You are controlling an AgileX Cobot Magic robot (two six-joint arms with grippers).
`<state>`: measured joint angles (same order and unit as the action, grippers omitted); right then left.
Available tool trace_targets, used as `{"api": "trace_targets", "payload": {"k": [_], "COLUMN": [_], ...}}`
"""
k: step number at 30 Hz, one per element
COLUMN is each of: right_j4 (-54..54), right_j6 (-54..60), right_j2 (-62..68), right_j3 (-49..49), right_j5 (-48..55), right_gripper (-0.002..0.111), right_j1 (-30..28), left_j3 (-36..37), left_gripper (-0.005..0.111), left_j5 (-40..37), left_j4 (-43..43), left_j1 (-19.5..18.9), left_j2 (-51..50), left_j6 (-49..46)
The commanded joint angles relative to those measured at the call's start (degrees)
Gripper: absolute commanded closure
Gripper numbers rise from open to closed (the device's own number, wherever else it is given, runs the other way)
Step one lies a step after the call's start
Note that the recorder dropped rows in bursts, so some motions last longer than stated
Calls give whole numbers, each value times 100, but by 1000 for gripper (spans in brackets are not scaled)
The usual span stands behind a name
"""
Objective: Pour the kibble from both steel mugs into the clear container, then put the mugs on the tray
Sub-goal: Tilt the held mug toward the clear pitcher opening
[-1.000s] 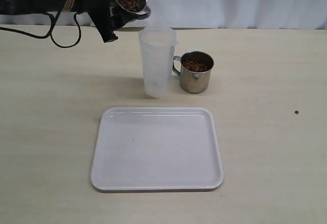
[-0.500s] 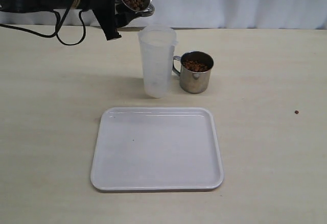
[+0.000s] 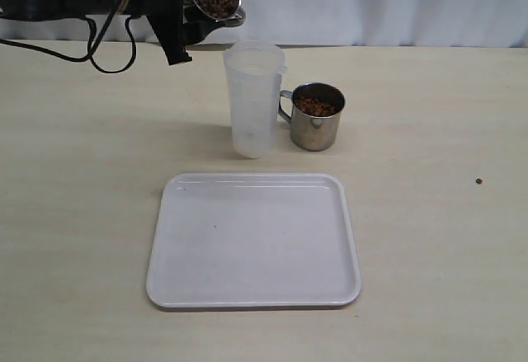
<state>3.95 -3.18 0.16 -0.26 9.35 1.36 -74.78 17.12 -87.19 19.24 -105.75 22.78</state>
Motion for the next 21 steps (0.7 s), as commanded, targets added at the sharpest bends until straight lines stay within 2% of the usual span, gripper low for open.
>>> {"api": "trace_targets", "payload": {"k": [1, 7, 11, 14, 21], "right_j4": [-18, -18, -18, -18, -18], "right_j6": [20, 20, 20, 20, 20], "right_j2": [-16, -16, -16, -16, -16], "right_j3": [26, 26, 26, 26, 26], "right_j5": [-25, -25, -25, -25, -25], "right_gripper": [103, 103, 103, 103, 103], "right_j1": [10, 10, 10, 10, 10], "left_j3": [-92, -168, -168, -171, -195], "left_gripper": [107, 107, 107, 107, 107], "left_j5": [-14, -48, -486, -511, -858], "left_j4": [89, 77, 77, 77, 77], "left_j1": [14, 27, 224, 337, 415], "left_j2": [56, 56, 56, 56, 56], "left_j6": [-22, -37, -306, -361, -509]}}
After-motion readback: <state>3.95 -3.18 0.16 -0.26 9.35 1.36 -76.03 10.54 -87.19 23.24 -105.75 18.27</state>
